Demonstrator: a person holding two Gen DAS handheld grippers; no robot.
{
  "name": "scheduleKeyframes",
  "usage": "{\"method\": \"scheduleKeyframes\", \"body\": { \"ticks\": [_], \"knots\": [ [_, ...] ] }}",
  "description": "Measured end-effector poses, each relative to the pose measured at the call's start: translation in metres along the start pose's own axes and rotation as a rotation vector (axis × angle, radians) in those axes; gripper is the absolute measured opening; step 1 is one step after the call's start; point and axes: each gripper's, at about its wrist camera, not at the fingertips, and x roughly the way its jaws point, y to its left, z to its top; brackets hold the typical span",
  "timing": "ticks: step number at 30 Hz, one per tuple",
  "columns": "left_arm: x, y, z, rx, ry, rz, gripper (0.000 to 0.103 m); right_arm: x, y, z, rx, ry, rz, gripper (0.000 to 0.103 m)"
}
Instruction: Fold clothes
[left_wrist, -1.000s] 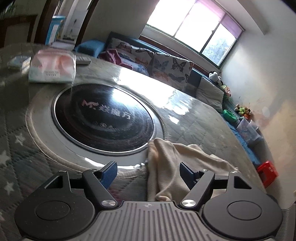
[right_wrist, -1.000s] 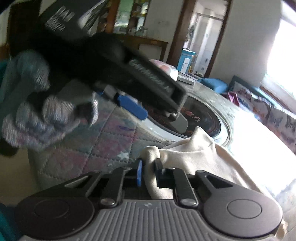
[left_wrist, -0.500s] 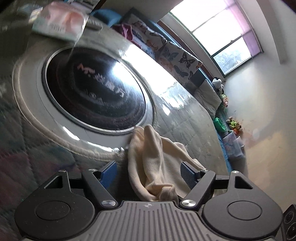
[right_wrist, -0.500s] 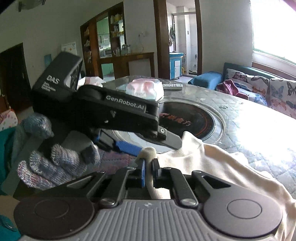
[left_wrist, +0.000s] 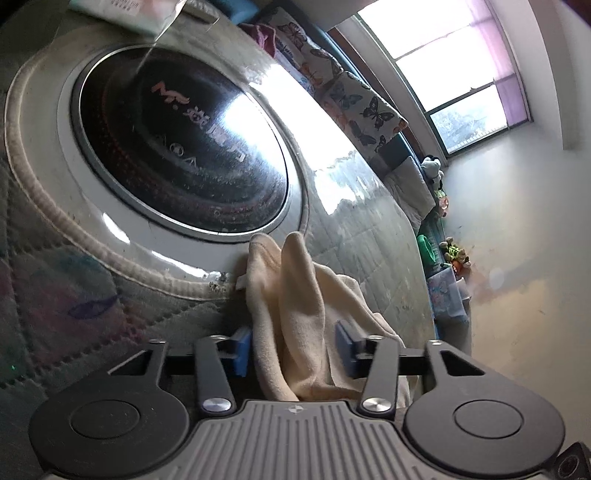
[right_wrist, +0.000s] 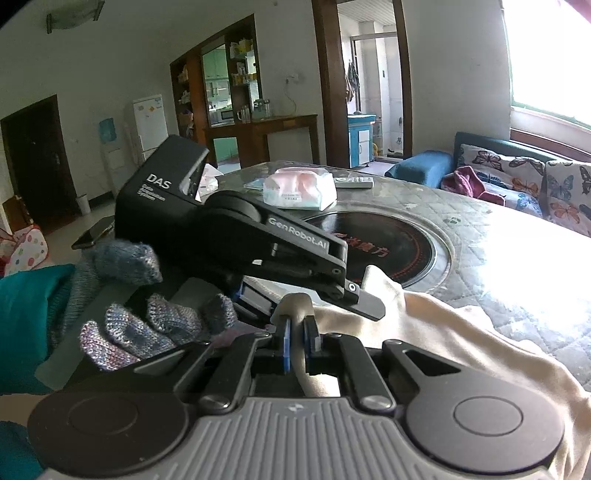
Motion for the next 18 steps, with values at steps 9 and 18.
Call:
{"method": "scheduleKeyframes", "body": {
  "ticks": [9,18],
  "knots": [
    [-0.001,0.004,-0.003,-0.001,0.003,0.013,0.021,-0.012,-0.015,-0.008,0.019,-0.003,-0.056,0.012],
    [0.001,-0.001,-0.004,0.024,-0.005,0.024,0.021,-0.05,-0.082,-0.039,0.183,0.005,-0.304,0.019]
  ]
}}
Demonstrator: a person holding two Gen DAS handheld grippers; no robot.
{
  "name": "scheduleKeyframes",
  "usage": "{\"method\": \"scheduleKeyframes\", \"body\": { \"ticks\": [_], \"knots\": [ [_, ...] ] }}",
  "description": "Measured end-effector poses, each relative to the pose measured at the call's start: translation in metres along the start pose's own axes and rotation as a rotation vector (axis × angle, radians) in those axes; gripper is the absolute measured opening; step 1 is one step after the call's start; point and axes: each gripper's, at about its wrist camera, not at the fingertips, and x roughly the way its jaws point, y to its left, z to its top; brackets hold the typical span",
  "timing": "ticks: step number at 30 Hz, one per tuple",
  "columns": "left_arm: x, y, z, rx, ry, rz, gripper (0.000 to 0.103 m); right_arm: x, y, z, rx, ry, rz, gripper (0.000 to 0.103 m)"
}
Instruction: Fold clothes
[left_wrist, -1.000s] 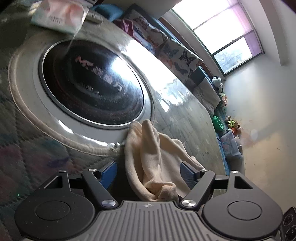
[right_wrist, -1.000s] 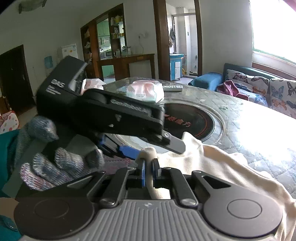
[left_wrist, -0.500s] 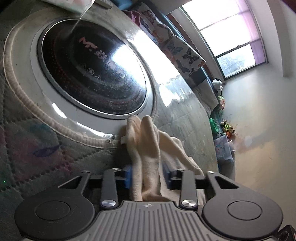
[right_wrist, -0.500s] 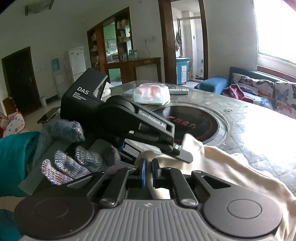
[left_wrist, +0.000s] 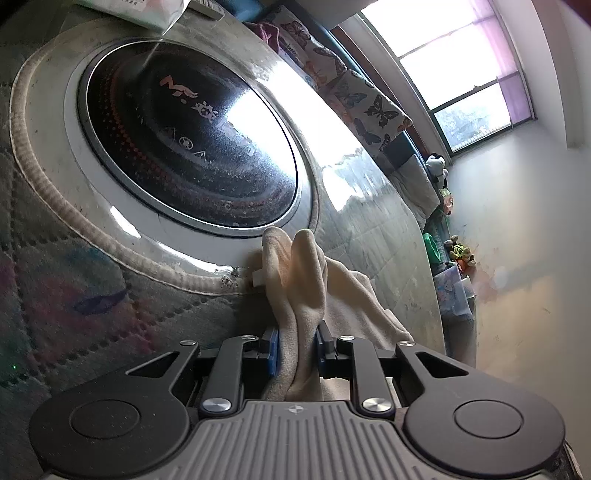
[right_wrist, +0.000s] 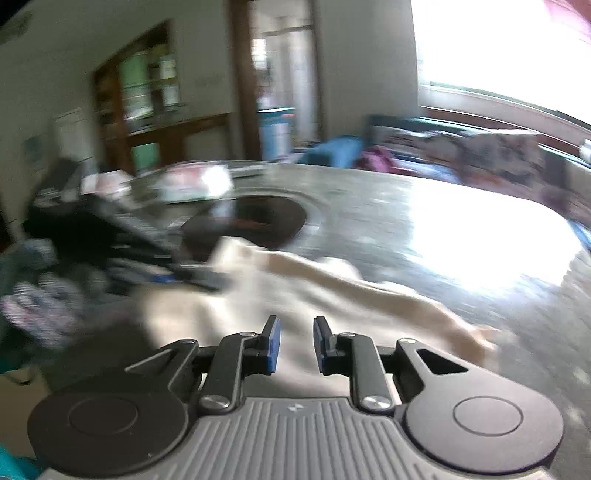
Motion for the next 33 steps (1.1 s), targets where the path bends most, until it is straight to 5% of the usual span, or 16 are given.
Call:
{"method": "scheduleKeyframes", "body": {
  "ticks": [7,19,23,31,33],
  "knots": [
    [0.0,-0.003,-0.002,0.012,-0.006,0.009,0.021,-0.005,-0.072,-0.015,0.163,0.0,-0.176,0.033],
    [0.001,-0.012,-0.004,0.034,-0.011,0.024,0.021,0.008,-0.105,-0.031,0.317,0.004,-0.155,0.036],
    [0.001,-0.012,-0.005,0.038,-0.013,0.026,0.021,0.007,-0.105,-0.032,0.338,-0.004,-0.146,0.022],
    [0.003,-0.018,-0.008,0.061,-0.022,0.034,0.021,0.006,-0.105,-0.033,0.369,-0.013,-0.131,0.024],
    [0.004,-0.021,-0.009,0.084,-0.025,0.046,0.02,0.006,-0.103,-0.032,0.363,-0.014,-0.12,0.011]
  ]
}}
